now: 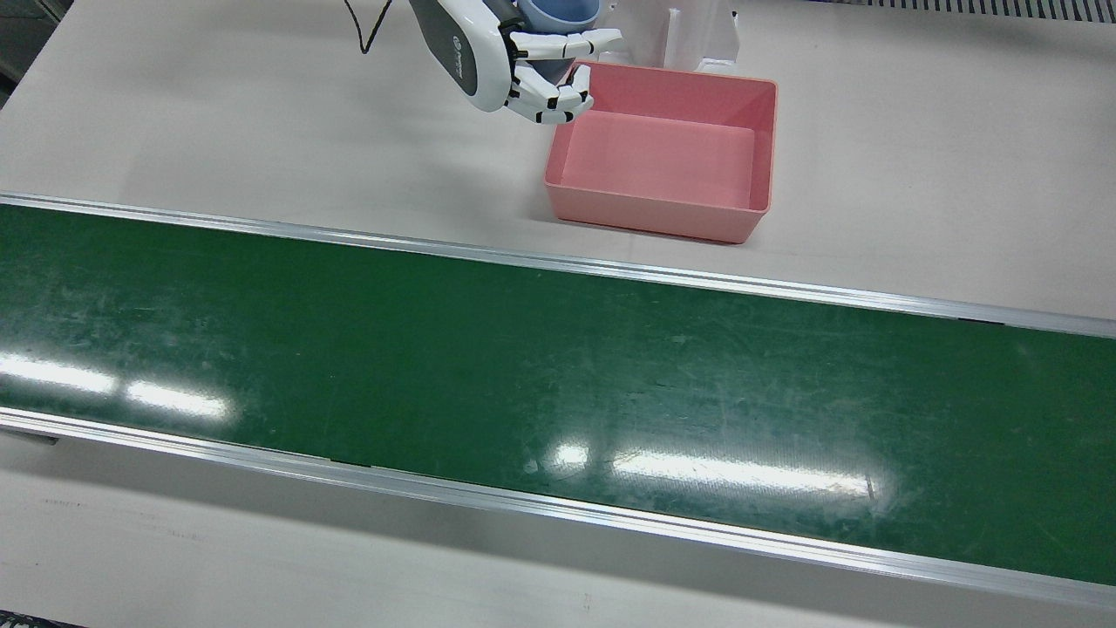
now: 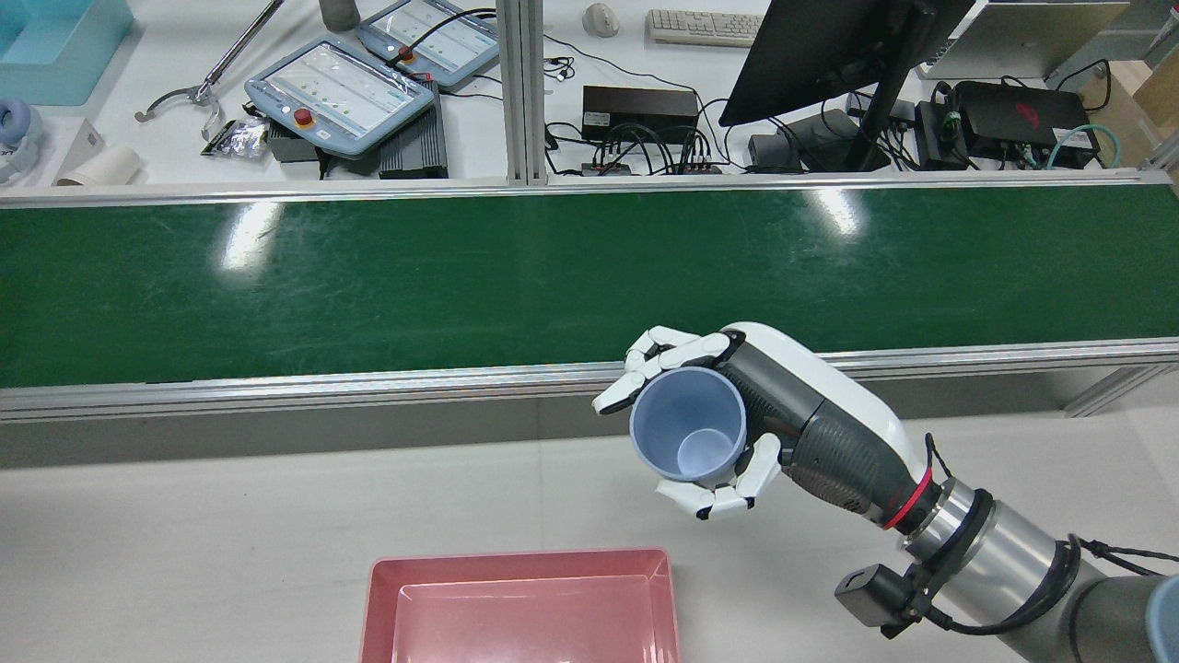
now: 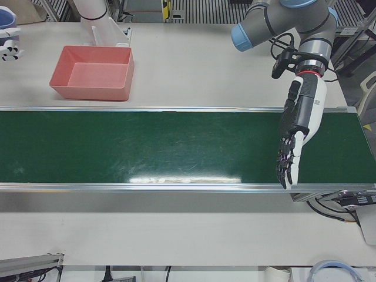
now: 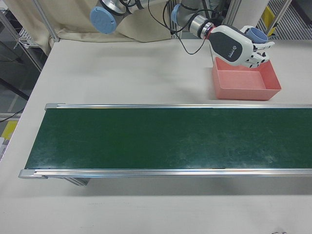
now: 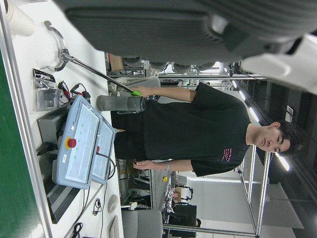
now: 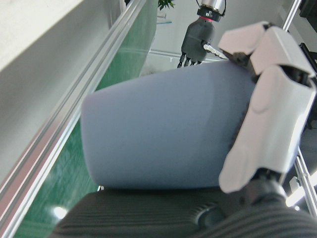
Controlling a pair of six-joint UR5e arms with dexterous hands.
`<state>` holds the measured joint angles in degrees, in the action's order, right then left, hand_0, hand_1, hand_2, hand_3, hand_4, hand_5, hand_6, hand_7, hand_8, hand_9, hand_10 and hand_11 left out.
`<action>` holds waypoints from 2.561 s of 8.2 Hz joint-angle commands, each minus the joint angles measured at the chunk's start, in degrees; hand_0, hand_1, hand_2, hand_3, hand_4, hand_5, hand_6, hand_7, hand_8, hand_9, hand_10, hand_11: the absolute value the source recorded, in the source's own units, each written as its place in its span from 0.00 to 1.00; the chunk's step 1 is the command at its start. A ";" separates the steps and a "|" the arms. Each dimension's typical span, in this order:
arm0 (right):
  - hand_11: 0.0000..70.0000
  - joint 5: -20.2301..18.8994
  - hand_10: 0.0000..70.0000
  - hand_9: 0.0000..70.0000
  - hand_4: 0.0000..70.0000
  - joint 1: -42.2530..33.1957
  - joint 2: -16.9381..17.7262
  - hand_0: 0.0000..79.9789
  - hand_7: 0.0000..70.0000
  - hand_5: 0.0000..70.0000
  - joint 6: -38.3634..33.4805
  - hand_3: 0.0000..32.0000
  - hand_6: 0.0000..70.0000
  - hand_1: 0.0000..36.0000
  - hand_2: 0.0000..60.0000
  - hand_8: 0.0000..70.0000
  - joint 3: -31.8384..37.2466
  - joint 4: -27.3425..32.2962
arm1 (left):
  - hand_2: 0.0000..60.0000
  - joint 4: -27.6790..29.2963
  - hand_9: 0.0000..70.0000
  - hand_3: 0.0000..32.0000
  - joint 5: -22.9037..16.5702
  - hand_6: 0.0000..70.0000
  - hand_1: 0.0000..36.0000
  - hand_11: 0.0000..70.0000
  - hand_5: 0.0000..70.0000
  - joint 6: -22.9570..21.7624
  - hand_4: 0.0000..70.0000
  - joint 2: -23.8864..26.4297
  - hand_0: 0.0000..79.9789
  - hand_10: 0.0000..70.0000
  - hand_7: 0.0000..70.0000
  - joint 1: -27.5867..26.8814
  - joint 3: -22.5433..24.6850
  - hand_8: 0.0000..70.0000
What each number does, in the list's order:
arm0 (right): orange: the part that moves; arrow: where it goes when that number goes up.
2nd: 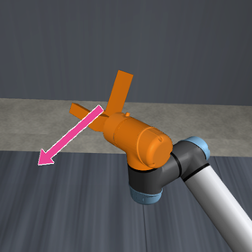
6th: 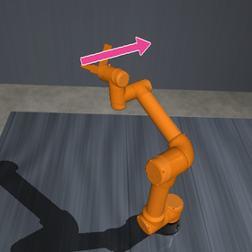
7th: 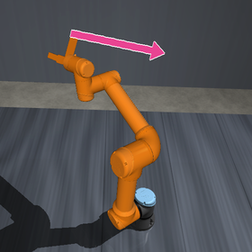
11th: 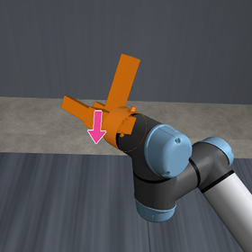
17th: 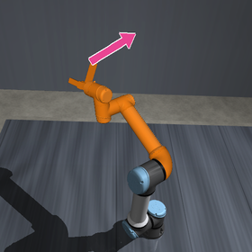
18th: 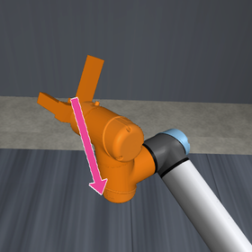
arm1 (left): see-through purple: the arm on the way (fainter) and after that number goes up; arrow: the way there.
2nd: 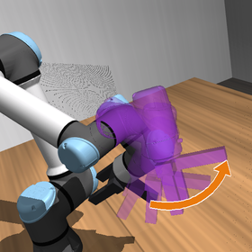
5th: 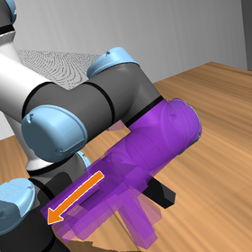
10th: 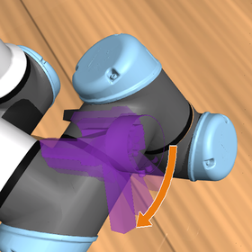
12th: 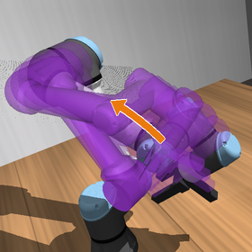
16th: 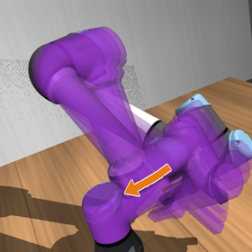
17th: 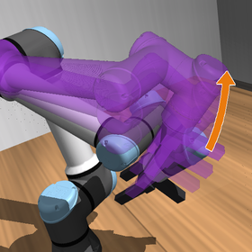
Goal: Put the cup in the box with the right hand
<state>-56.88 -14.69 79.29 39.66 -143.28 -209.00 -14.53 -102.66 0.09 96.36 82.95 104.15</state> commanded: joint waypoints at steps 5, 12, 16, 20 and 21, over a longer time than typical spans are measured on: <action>0.07 0.19 0.03 0.00 0.22 5.72 -1.06 0.64 0.08 0.08 2.70 0.00 0.05 0.53 0.33 0.00 0.37 0.26 | 0.00 0.12 0.00 0.00 0.09 0.00 0.00 0.00 0.00 0.00 0.00 -0.03 0.00 0.00 0.00 0.02 -0.09 0.00; 0.16 -0.34 0.08 0.08 0.31 -15.09 0.59 0.74 0.31 0.13 1.21 0.00 0.11 0.95 0.89 0.02 -0.86 -0.43 | 0.00 0.12 0.00 0.00 0.09 0.00 0.00 0.00 0.00 0.00 0.00 -0.03 0.00 0.00 0.00 0.02 -0.09 0.00; 0.15 -11.98 0.07 0.04 0.27 -48.77 8.43 0.73 0.18 0.12 -10.10 0.00 0.08 0.81 0.60 0.00 16.73 0.00 | 0.00 0.03 0.00 0.00 0.00 0.00 0.00 0.00 0.00 0.00 0.00 -0.03 0.00 0.00 0.00 0.02 -0.09 0.00; 0.09 -18.09 0.05 0.03 0.17 -60.73 9.92 0.62 0.13 0.08 -14.24 0.00 0.06 0.48 0.31 0.00 34.44 8.43 | 0.00 0.12 0.00 0.00 0.00 0.00 0.00 0.00 0.00 0.00 0.00 -0.03 0.00 0.00 0.00 0.02 -0.09 0.00; 0.08 -18.09 0.04 0.03 0.17 -59.85 9.92 0.60 0.13 0.06 -14.26 0.00 0.04 0.35 0.15 0.00 35.34 8.44 | 0.00 0.12 0.00 0.00 0.09 0.00 0.00 0.00 0.00 0.00 0.00 -0.03 0.00 0.00 0.00 0.02 -0.09 0.00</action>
<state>-74.22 -74.36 88.77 27.21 -112.94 -202.31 -14.42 -102.66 0.09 96.33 82.97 104.06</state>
